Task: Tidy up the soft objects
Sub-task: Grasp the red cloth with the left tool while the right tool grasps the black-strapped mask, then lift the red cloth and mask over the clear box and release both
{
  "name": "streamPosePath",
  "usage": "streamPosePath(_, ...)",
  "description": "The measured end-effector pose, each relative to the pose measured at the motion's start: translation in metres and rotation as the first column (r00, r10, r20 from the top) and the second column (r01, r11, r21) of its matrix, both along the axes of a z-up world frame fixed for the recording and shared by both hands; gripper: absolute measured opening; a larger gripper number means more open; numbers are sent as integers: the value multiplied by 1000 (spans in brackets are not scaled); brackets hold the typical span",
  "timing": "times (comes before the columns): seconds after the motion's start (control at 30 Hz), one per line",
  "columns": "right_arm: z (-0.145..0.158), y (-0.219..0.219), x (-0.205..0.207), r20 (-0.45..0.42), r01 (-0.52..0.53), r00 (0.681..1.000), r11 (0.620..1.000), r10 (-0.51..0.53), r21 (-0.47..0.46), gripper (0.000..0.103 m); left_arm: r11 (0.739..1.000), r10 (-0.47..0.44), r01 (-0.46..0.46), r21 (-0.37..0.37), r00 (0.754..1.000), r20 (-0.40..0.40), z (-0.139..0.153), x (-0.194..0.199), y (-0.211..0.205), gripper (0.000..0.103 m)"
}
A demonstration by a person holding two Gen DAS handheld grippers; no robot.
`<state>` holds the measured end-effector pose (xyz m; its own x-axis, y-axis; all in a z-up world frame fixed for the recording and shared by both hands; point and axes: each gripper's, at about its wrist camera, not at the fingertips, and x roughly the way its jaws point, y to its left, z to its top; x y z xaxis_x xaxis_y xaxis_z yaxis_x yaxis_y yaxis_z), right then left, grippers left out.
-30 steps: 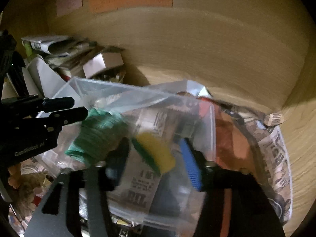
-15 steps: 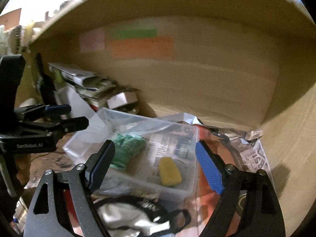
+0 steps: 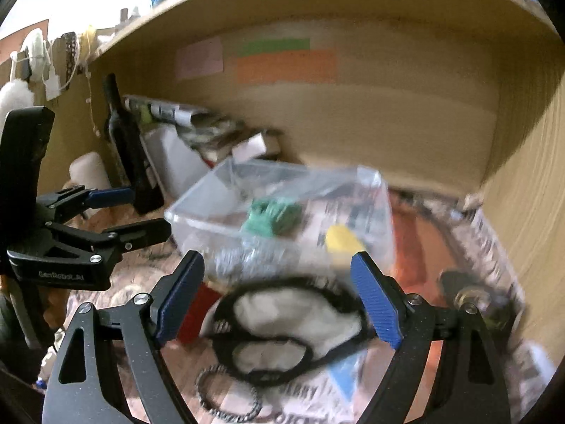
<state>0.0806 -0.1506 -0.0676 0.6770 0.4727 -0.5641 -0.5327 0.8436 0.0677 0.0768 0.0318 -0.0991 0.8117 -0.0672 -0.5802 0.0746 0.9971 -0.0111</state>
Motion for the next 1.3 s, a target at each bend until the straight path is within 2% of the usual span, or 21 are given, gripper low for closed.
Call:
streamPosePath(0.23, -46, 3, 2, -166, -17, 986, 1000, 17, 5, 83, 999, -15, 11, -36, 993, -118, -41, -3, 0, 93)
streamPosePath(0.33, -55, 4, -1, -196, -21, 980, 1000, 22, 8, 82, 999, -19, 12, -49, 988, -153, -54, -5, -1, 92)
streamPosePath(0.37, -57, 4, -1, -202, -21, 979, 1000, 22, 8, 78, 998, -21, 13, -56, 987, -160, -58, -5, 0, 92)
streamPosePath(0.43, -61, 5, -3, -214, -25, 976, 1000, 27, 9, 71, 997, -21, 8, -73, 984, -179, -65, -5, 0, 86)
streamPosePath(0.5, -63, 7, -3, -229, -31, 973, 999, 33, 10, 59, 997, -25, 8, -81, 979, -202, -71, -4, 0, 77)
streamPosePath(0.53, -65, 7, -3, -234, -33, 972, 999, 35, 12, 56, 996, -26, 7, -86, 976, -215, -75, -3, 0, 72)
streamPosePath(0.6, -67, 6, -4, -234, -38, 971, 999, 40, 11, 44, 995, -25, 2, -100, 974, -225, -80, -3, 2, 69)
streamPosePath(0.63, -68, 7, -5, -231, -40, 972, 999, 41, 7, 40, 994, -23, 0, -105, 975, -223, -82, -3, 4, 68)
streamPosePath(0.77, -66, 4, -9, -213, -45, 976, 999, 45, 4, 28, 991, -44, 14, -136, 975, -217, -84, -6, 7, 53)
streamPosePath(0.9, -61, 1, -10, -194, -42, 980, 999, 45, 16, 20, 989, -79, 50, -137, 974, -214, -85, -7, 2, 38)
streamPosePath(1.0, -56, -2, -11, -182, -33, 983, 999, 39, 36, 18, 992, -72, 49, -116, 976, -207, -84, -8, -1, 28)
streamPosePath(1.07, -52, -7, -12, -169, -23, 985, 999, 31, 49, 17, 994, -58, 37, -104, 977, -203, -83, -11, 0, 11)
streamPosePath(1.3, -31, -21, -14, -116, 15, 993, 996, -5, 91, 14, 995, -40, 26, -95, 989, -144, -62, -26, 1, 5)
